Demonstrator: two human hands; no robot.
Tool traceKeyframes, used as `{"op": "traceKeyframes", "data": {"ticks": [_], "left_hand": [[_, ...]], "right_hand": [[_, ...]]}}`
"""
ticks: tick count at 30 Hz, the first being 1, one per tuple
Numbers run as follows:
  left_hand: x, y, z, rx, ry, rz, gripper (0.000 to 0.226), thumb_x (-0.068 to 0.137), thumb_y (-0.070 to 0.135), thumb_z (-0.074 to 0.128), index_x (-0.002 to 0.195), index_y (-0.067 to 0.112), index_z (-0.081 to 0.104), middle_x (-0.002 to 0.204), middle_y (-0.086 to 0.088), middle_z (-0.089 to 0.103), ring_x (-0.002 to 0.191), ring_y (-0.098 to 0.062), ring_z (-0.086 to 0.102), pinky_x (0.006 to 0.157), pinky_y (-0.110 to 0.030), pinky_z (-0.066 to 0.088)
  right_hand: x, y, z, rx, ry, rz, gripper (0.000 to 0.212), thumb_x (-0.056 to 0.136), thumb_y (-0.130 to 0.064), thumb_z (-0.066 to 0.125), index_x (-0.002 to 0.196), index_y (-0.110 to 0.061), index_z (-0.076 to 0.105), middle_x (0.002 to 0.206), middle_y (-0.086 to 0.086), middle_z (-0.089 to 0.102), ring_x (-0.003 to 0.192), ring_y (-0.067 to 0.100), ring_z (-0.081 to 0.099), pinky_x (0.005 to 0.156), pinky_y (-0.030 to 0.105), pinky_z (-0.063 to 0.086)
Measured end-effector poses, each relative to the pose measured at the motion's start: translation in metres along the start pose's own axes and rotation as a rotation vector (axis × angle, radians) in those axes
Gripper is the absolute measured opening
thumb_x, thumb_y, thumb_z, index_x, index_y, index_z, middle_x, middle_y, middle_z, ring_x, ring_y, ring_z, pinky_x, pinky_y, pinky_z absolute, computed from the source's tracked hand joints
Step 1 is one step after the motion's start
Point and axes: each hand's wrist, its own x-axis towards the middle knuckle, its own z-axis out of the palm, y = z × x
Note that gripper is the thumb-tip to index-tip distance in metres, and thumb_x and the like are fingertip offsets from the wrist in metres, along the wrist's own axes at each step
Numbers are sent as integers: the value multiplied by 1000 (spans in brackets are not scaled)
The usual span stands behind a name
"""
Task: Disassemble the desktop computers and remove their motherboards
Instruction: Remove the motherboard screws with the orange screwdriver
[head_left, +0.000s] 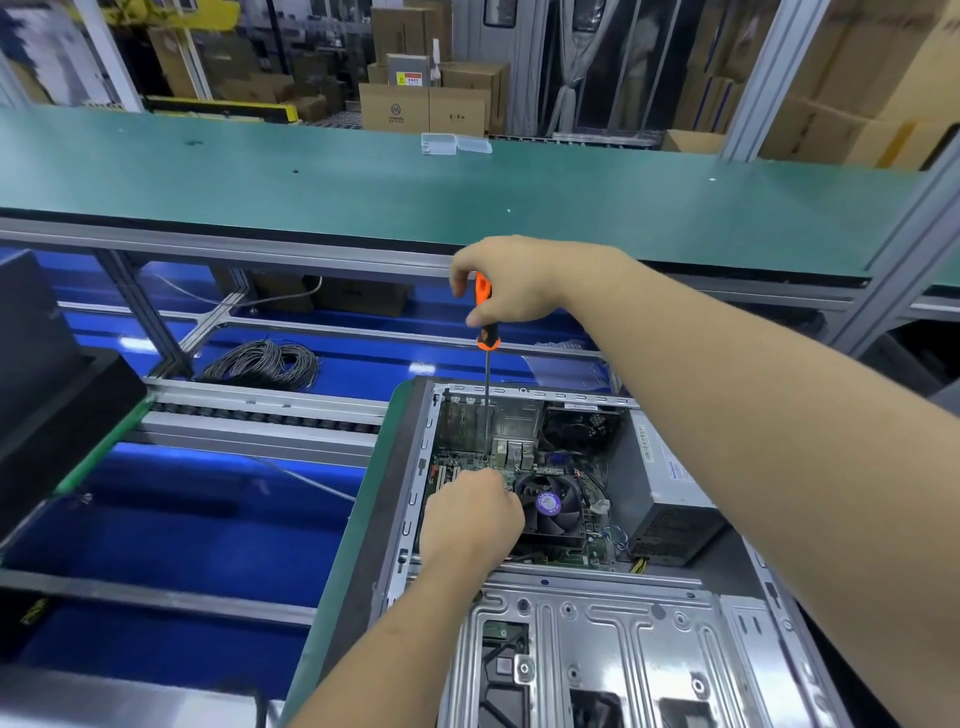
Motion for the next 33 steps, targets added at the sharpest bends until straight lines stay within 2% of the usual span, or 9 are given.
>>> {"op": "traceKeyframes", "data": {"ticks": [4, 9, 13, 16, 19, 22, 25, 29, 33], "left_hand": [[0, 0, 0, 6, 11, 5, 31, 96, 29, 40, 67, 19, 41, 70, 0, 54, 60, -23, 52, 56, -31, 40], [0, -1, 1, -18, 14, 0, 32, 97, 30, 39, 66, 21, 40, 69, 1, 54, 60, -21, 52, 56, -30, 39], [-1, 0, 0, -26, 28, 1, 32, 97, 30, 39, 66, 20, 41, 68, 1, 53, 61, -22, 53, 57, -30, 38], [-1, 1, -1, -30, 34, 1, 30, 96, 30, 39, 68, 20, 44, 72, 0, 57, 67, -26, 58, 60, -31, 41], [-1, 1, -1, -26, 27, 0, 30, 96, 29, 39, 69, 19, 45, 71, 0, 58, 67, -25, 59, 59, -31, 42], [0, 1, 0, -28, 23, 1, 29, 96, 29, 39, 69, 19, 45, 71, 0, 58, 65, -23, 59, 58, -30, 42], [0, 0, 0, -24, 24, 1, 31, 96, 30, 39, 67, 20, 44, 70, 1, 56, 64, -23, 56, 58, -29, 39], [0, 0, 0, -16, 24, 2, 29, 96, 30, 39, 69, 20, 45, 72, 1, 56, 66, -24, 57, 59, -30, 40], [0, 0, 0, -22, 22, 5, 29, 96, 30, 40, 69, 20, 45, 74, 0, 58, 67, -24, 58, 59, -31, 40]], "right_hand": [[-1, -4, -3, -189, 8, 153, 43, 104, -46, 42, 90, -6, 53, 74, 6, 54, 55, 16, 46, 49, 30, 35], [-5, -13, -12, -195, -173, 113, 36, 98, -38, 59, 124, -13, 54, 110, 8, 60, 62, 13, 51, 49, 26, 38], [-2, -11, -7, -338, -67, 160, 49, 105, -46, 39, 75, -9, 49, 77, 7, 54, 61, 20, 49, 56, 33, 38], [-1, -7, -6, -280, -64, 78, 13, 100, -25, 54, 102, -13, 58, 102, 6, 60, 91, 28, 56, 79, 38, 48], [-6, -1, -9, -169, -85, 63, 26, 94, -21, 62, 118, -18, 53, 108, 3, 55, 95, 27, 54, 77, 37, 46], [-4, 4, 0, -107, 21, 135, 31, 101, -43, 50, 114, -15, 48, 98, 6, 51, 83, 28, 54, 76, 38, 46], [-1, 10, 10, -220, 121, 191, 21, 105, -28, 45, 103, -9, 53, 106, 14, 58, 88, 32, 51, 75, 37, 44], [-5, 8, 8, 32, 131, 4, 13, 93, -14, 61, 106, -15, 62, 110, 8, 60, 95, 25, 53, 81, 34, 47], [-2, -1, 8, -96, 85, 140, 37, 99, -46, 54, 94, -9, 56, 87, 7, 57, 68, 23, 54, 59, 34, 44]]}}
